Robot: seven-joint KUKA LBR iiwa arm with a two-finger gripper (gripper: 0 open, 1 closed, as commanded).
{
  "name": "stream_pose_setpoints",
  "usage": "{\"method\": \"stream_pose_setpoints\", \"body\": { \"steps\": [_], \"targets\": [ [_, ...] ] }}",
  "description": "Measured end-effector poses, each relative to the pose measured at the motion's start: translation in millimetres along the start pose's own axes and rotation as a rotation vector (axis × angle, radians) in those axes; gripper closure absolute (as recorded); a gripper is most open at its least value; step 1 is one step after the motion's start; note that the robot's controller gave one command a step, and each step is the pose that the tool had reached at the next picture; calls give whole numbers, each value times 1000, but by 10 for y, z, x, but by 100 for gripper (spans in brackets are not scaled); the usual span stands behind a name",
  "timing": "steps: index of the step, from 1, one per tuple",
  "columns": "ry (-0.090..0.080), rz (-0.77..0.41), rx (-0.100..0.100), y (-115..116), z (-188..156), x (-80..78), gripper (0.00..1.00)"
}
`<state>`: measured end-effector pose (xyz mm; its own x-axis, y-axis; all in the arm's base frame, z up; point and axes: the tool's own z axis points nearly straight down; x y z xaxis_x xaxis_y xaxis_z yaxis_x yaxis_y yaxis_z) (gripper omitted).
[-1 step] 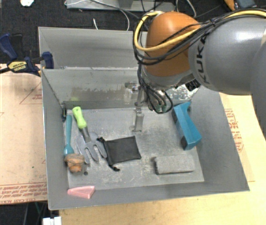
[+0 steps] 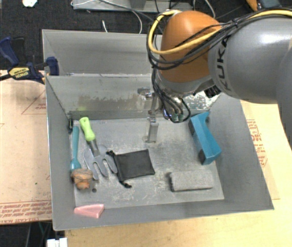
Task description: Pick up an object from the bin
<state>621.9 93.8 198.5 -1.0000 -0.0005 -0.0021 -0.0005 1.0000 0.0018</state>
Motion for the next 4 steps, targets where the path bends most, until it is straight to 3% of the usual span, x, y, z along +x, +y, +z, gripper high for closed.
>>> {"method": "stream_pose_setpoints", "body": {
  "steps": [1,2,3,4],
  "targets": [
    [2,-125,0,-38,475,527,0],
    [-8,-117,-1,-63,526,701,0],
    [-4,-178,-1,-100,603,756,0],
    [-1,-104,-2,-105,1326,943,0]
  ]
}}
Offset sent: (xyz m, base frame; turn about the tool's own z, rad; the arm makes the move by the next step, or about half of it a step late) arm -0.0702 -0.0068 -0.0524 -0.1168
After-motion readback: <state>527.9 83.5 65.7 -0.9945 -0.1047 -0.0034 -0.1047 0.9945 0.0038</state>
